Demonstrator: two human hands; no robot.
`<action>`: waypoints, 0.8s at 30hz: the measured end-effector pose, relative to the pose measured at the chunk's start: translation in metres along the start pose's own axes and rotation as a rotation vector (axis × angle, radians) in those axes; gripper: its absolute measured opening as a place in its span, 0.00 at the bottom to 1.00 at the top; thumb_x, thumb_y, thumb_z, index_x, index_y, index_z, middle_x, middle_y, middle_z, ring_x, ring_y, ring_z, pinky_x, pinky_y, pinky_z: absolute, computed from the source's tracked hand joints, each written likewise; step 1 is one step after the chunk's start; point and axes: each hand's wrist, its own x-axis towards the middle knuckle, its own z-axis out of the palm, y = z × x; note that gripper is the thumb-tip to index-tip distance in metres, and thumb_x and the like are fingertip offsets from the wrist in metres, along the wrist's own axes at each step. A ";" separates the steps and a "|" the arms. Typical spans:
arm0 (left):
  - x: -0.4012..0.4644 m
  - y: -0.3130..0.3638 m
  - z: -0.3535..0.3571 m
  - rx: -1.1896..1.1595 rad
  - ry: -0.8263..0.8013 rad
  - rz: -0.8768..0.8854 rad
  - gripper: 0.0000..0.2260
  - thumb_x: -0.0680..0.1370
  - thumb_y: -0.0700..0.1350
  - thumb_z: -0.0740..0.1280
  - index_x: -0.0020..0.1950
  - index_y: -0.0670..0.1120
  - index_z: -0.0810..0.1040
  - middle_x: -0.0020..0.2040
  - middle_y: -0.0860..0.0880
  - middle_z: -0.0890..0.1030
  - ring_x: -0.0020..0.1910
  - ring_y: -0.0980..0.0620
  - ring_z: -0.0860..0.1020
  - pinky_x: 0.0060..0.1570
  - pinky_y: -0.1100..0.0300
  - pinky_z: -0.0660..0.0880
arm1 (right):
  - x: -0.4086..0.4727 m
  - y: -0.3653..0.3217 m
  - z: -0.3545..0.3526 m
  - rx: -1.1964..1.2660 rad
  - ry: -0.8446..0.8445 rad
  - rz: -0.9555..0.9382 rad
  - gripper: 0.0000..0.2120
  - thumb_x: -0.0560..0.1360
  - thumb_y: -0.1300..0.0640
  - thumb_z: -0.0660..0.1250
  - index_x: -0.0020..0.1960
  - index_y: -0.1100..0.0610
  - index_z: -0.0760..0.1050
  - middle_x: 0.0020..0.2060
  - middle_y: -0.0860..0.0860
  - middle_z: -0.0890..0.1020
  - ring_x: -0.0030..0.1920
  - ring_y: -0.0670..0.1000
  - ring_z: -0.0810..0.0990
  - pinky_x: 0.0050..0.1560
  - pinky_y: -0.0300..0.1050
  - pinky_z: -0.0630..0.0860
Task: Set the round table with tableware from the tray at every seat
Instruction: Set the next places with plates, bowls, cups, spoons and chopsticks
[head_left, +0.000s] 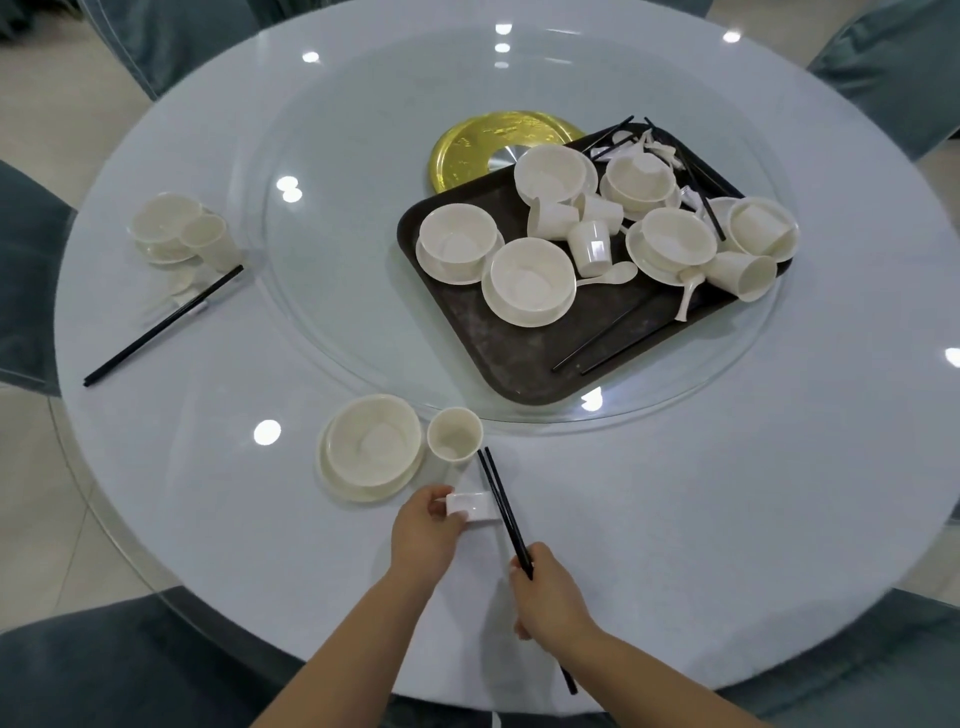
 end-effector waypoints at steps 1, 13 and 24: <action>0.001 0.001 -0.001 0.037 -0.021 0.020 0.13 0.73 0.39 0.73 0.56 0.47 0.77 0.45 0.53 0.79 0.47 0.51 0.80 0.53 0.54 0.78 | 0.001 -0.002 0.001 -0.017 0.001 -0.007 0.07 0.82 0.53 0.54 0.51 0.56 0.67 0.43 0.54 0.78 0.37 0.55 0.80 0.34 0.44 0.79; 0.008 -0.004 0.000 0.335 -0.053 0.182 0.14 0.72 0.43 0.73 0.56 0.50 0.76 0.47 0.53 0.78 0.41 0.58 0.76 0.36 0.71 0.66 | 0.011 -0.003 0.003 -0.327 -0.006 -0.072 0.05 0.80 0.52 0.58 0.48 0.53 0.66 0.39 0.46 0.74 0.36 0.44 0.72 0.32 0.37 0.66; 0.018 -0.005 -0.009 0.390 -0.013 0.288 0.10 0.73 0.44 0.72 0.53 0.51 0.78 0.39 0.57 0.77 0.38 0.62 0.75 0.37 0.66 0.67 | 0.013 -0.009 0.006 -0.549 0.060 -0.228 0.06 0.80 0.52 0.57 0.48 0.53 0.61 0.34 0.44 0.68 0.36 0.48 0.72 0.28 0.39 0.61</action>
